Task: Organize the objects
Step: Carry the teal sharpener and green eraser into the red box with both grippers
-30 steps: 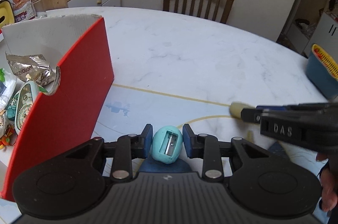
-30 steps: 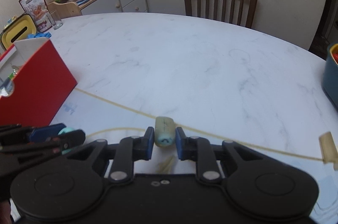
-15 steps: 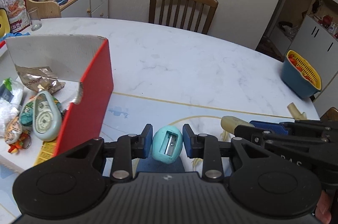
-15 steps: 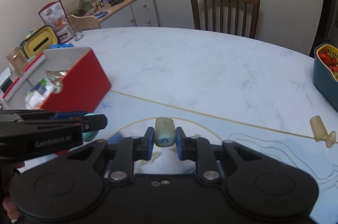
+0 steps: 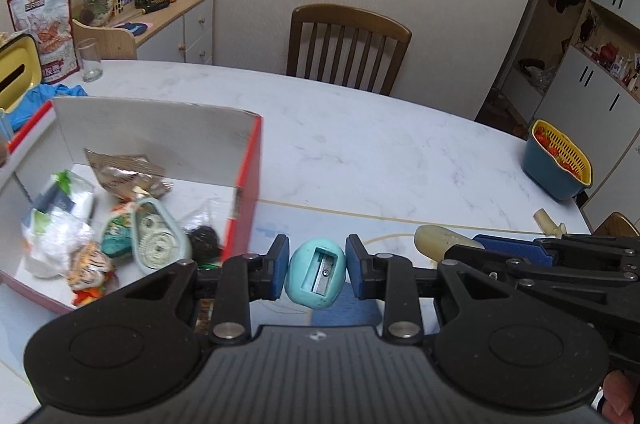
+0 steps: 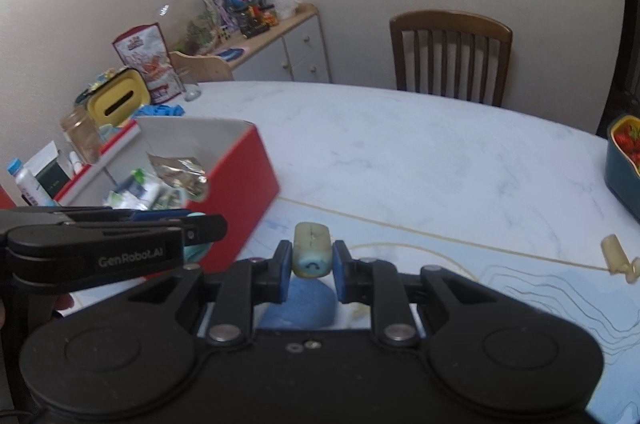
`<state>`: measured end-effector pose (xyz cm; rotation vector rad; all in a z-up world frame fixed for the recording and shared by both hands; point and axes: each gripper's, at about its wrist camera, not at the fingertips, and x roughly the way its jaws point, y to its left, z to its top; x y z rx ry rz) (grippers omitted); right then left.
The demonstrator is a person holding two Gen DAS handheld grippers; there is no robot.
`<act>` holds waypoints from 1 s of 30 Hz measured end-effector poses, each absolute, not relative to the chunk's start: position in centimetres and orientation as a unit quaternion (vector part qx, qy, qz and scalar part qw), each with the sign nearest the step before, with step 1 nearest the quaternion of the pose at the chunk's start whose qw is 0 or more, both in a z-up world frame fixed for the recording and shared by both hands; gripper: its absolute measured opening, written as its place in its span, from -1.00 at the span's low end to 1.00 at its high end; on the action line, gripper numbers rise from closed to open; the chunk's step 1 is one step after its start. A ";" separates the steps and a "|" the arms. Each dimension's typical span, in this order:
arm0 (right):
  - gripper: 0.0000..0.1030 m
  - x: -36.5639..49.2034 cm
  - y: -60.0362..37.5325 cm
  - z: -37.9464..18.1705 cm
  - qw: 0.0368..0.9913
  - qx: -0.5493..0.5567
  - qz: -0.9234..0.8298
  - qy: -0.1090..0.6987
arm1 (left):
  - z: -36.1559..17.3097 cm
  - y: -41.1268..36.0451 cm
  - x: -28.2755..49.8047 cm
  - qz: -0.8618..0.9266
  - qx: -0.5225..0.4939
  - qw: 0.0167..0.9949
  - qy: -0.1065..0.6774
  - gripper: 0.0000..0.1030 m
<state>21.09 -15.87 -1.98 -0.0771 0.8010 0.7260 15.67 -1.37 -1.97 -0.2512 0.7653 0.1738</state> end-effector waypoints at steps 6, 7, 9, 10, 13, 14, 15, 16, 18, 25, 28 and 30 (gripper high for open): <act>-0.62 19.6 -13.2 -0.7 0.859 -0.040 0.352 0.369 | -0.9 1.8 14.3 0.082 -0.126 0.919 0.365 -0.42; -0.62 19.4 -12.7 -0.6 0.859 -0.039 0.353 0.368 | -0.8 2.4 14.2 0.083 -0.126 0.919 0.364 -0.42; -0.62 19.1 -11.7 -0.5 0.860 -0.038 0.353 0.367 | -0.7 3.6 13.9 0.084 -0.127 0.919 0.364 -0.42; -0.62 18.9 -11.3 -0.5 0.860 -0.038 0.354 0.366 | -0.7 4.1 13.8 0.085 -0.127 0.919 0.364 -0.42; -0.62 18.4 -9.6 -0.4 0.860 -0.037 0.355 0.366 | -0.5 6.1 13.4 0.088 -0.127 0.919 0.363 -0.42; -0.62 18.2 -9.1 -0.4 0.860 -0.037 0.355 0.365 | -0.4 6.8 13.2 0.090 -0.126 0.919 0.363 -0.42; -0.62 18.0 -8.5 -0.3 0.860 -0.037 0.356 0.364 | -0.4 7.4 13.1 0.091 -0.126 0.919 0.362 -0.42; -0.62 17.8 -7.9 -0.3 0.860 -0.038 0.357 0.363 | -0.3 8.1 12.9 0.092 -0.125 0.919 0.362 -0.42; -0.62 17.5 -6.8 -0.2 0.859 -0.037 0.358 0.363 | -0.3 9.5 12.7 0.094 -0.123 0.920 0.361 -0.42; -0.62 16.9 -2.6 -0.6 0.856 -0.042 0.366 0.362 | -0.6 14.5 12.5 0.106 -0.120 0.916 0.367 -0.42; -0.61 16.8 -0.9 -1.1 0.855 -0.051 0.365 0.364 | -1.2 16.3 12.8 0.111 -0.120 0.913 0.373 -0.42; -0.61 16.8 0.1 -1.6 0.855 -0.058 0.362 0.367 | -1.8 17.4 13.1 0.115 -0.119 0.910 0.380 -0.42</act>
